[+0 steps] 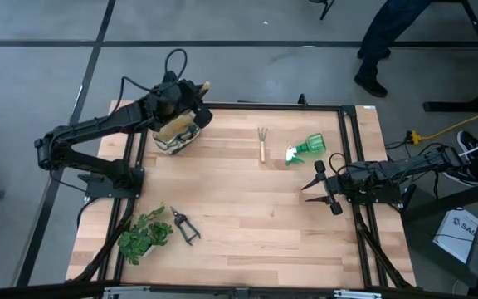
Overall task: Pick & Place Garden tools in Gardening bag
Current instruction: Put the trowel into the gardening bag
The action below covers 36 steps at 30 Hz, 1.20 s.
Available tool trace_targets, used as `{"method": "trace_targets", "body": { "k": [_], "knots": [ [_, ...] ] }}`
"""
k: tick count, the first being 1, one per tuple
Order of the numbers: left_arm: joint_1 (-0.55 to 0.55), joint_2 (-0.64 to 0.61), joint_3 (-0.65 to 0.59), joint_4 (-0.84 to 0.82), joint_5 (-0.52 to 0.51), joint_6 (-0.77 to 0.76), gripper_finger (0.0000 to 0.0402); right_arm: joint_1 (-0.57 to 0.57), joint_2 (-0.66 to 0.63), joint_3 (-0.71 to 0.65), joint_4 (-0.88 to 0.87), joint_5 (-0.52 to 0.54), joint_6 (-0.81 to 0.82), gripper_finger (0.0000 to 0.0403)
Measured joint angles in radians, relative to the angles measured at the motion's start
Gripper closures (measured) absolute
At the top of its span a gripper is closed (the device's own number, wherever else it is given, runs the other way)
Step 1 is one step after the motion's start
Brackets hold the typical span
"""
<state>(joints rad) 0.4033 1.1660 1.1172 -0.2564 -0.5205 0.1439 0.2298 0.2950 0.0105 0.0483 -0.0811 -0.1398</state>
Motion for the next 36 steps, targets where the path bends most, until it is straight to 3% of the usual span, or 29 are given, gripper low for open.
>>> {"method": "trace_targets", "body": {
  "k": [19, 30, 36],
  "knots": [
    [-0.023, 0.070, 0.000, -0.118, 0.015, -0.212, 0.0343, 0.000, 0.000, 0.000, 0.000, 0.000, 0.000, 0.0210],
    [-0.014, 0.085, 0.000, -0.213, -0.179, -0.212, 0.0343, 0.000, 0.000, 0.000, 0.000, 0.000, 0.000, 0.0210],
    [0.038, 0.090, 0.000, -0.340, -0.166, -0.271, 0.0343, 0.000, 0.000, 0.000, 0.000, 0.000, 0.000, 0.0210]
  ]
}}
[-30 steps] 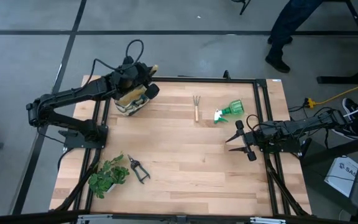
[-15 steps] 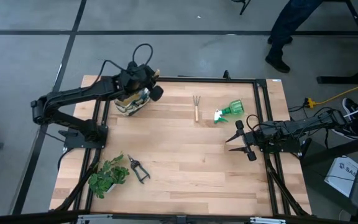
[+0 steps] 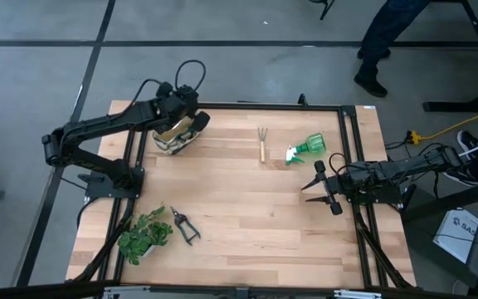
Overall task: Pick & Place Garden tools in Gardening bag
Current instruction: Put the trowel into the gardening bag
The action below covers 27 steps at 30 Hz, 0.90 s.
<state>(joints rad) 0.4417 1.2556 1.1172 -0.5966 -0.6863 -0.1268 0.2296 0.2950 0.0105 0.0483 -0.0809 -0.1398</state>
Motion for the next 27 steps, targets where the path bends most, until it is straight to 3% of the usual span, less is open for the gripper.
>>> {"method": "trace_targets", "body": {
  "k": [4, 18, 27],
  "knots": [
    [0.021, 0.000, 0.000, -0.050, 0.015, -0.009, 0.0343, 0.000, 0.000, 0.000, 0.000, 0.000, 0.000, 0.0210],
    [0.066, 0.000, 0.000, -0.168, 0.215, 0.008, 0.0343, 0.000, 0.000, 0.000, 0.000, 0.000, 0.000, 0.0210],
    [0.072, -0.009, -0.156, 0.075, 0.226, 0.060, 0.0342, 0.000, 0.000, 0.000, 0.000, 0.000, 0.000, 0.0210]
  ]
}}
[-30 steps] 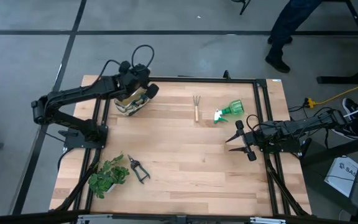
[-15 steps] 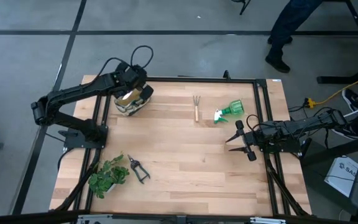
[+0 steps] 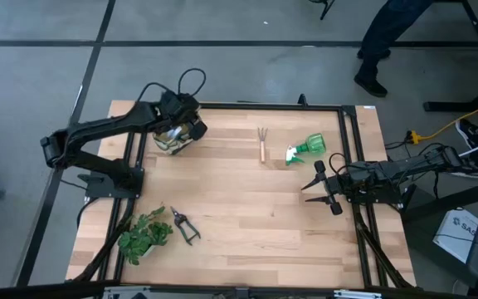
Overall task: Pick & Place Garden tools in Gardening bag
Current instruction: Put the trowel into the gardening bag
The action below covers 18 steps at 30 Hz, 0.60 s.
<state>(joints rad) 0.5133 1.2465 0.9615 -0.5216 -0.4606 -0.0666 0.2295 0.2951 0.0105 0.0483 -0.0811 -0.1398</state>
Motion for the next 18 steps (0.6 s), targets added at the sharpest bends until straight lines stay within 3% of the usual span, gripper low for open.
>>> {"method": "trace_targets", "body": {
  "k": [8, 18],
  "knots": [
    [0.000, -0.019, -0.059, 0.012, -0.009, -0.014, 0.0340, 0.000, 0.000, 0.000, 0.000, 0.000, 0.000, 0.0210],
    [0.000, -0.043, -0.059, -0.043, -0.037, -0.043, 0.0279, 0.000, 0.000, 0.000, 0.000, 0.000, 0.000, 0.0210]
  ]
}}
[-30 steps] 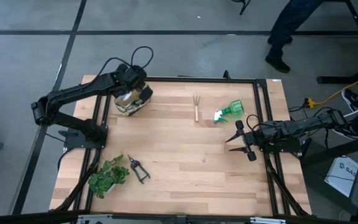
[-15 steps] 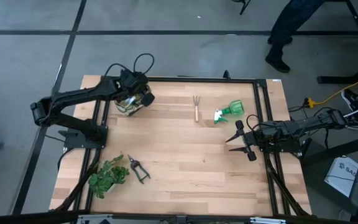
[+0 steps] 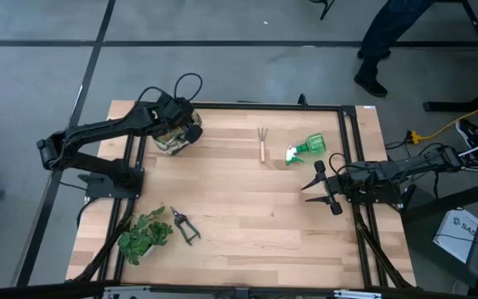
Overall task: Pick & Place Garden tools in Gardening bag
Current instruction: Put the trowel into the gardening bag, then put the shear scissors into the gardening bag
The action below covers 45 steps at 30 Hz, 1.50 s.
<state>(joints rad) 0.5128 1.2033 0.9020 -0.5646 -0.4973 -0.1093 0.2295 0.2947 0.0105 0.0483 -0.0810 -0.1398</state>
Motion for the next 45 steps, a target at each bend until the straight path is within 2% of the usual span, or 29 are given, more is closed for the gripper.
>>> {"method": "trace_targets", "body": {
  "k": [5, 10, 18, 22, 35, 41, 45],
  "knots": [
    [-0.002, -0.017, 0.000, -0.001, 0.005, -0.001, 0.0262, 0.000, 0.000, 0.000, 0.000, 0.000, 0.000, 0.0210],
    [-0.026, -0.084, 0.000, 0.021, 0.069, -0.009, 0.0252, 0.000, 0.000, 0.000, 0.000, 0.000, 0.000, 0.0210],
    [-0.130, -0.192, 0.000, 0.046, 0.338, -0.016, 0.0252, 0.000, 0.000, 0.000, 0.000, 0.000, 0.000, 0.0210],
    [-0.239, -0.204, 0.000, 0.048, 0.412, -0.046, 0.0256, 0.000, 0.000, 0.000, 0.000, 0.000, 0.000, 0.0210],
    [-0.691, -0.133, 0.000, 0.217, 0.414, -0.102, 0.0258, 0.000, 0.000, 0.000, 0.000, 0.000, 0.000, 0.0210],
    [-0.832, -0.046, 0.000, 0.218, 0.374, -0.269, 0.0258, 0.000, 0.000, 0.000, 0.000, 0.000, 0.000, 0.0210],
    [-0.903, 0.024, 0.000, 0.217, 0.336, -0.296, 0.0258, 0.000, 0.000, 0.000, 0.000, 0.000, 0.000, 0.0210]
  ]
}}
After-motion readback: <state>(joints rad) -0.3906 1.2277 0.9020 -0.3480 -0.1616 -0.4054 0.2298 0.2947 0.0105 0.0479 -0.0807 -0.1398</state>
